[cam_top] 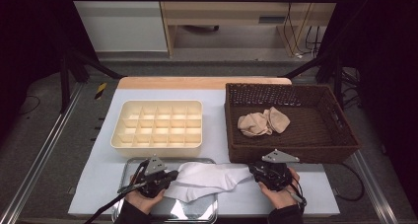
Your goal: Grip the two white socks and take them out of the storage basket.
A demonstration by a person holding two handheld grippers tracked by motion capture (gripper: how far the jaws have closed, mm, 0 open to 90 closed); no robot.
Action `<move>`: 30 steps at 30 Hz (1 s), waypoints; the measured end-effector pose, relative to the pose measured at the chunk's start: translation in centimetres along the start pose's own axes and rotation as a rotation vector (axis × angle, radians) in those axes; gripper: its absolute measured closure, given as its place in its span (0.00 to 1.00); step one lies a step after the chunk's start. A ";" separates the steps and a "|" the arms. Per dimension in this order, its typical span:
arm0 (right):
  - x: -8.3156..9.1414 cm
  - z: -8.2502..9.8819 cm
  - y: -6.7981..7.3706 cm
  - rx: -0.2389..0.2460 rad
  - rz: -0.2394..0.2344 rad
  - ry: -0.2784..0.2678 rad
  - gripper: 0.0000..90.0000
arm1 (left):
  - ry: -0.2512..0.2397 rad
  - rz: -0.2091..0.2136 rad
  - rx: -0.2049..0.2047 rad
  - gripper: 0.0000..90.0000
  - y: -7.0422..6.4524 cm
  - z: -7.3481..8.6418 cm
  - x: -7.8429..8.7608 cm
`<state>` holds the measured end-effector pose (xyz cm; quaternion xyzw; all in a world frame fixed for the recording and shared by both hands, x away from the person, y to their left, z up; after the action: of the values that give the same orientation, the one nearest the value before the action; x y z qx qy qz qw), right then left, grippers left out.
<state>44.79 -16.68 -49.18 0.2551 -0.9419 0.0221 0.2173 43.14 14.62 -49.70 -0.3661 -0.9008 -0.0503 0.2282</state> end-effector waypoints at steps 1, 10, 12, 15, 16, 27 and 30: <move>-0.1 -0.2 -0.1 -0.005 0.002 -0.006 0.74 | 0.000 0.000 0.001 0.97 0.0 0.0 0.0; -1.2 1.1 0.6 -0.015 -0.078 0.112 0.95 | 0.010 -0.004 0.008 0.97 0.0 0.6 -0.6; -0.9 0.9 0.6 -0.018 -0.084 0.116 0.97 | 0.009 -0.004 0.010 0.97 0.1 0.7 -0.6; 0.2 -0.2 0.9 0.006 -0.091 0.057 0.97 | 0.005 -0.006 0.013 0.97 0.0 0.6 -0.5; 0.7 -0.7 1.1 0.023 -0.095 0.027 0.97 | 0.003 -0.009 0.015 0.97 0.1 0.6 -0.5; 1.5 3.1 2.8 0.016 -0.143 0.121 0.87 | -0.002 -0.014 0.018 0.97 0.2 0.5 -0.3; 1.7 2.0 2.6 -0.005 -0.147 0.064 0.85 | -0.001 -0.016 0.018 0.97 0.3 0.6 -0.4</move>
<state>41.33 -15.53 -50.11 0.3223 -0.9132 0.0120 0.2490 43.38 14.68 -50.43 -0.3567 -0.9042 -0.0437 0.2307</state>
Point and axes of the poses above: each handheld gripper's, and its own axes: x roughly backward along the jaws, z roughly out of its underside, y roughly to its left, the point moved 6 cm from there along -x, roughly forward along the jaws, and after that the axes turned 15 degrees about -y, right-handed, at the moved point
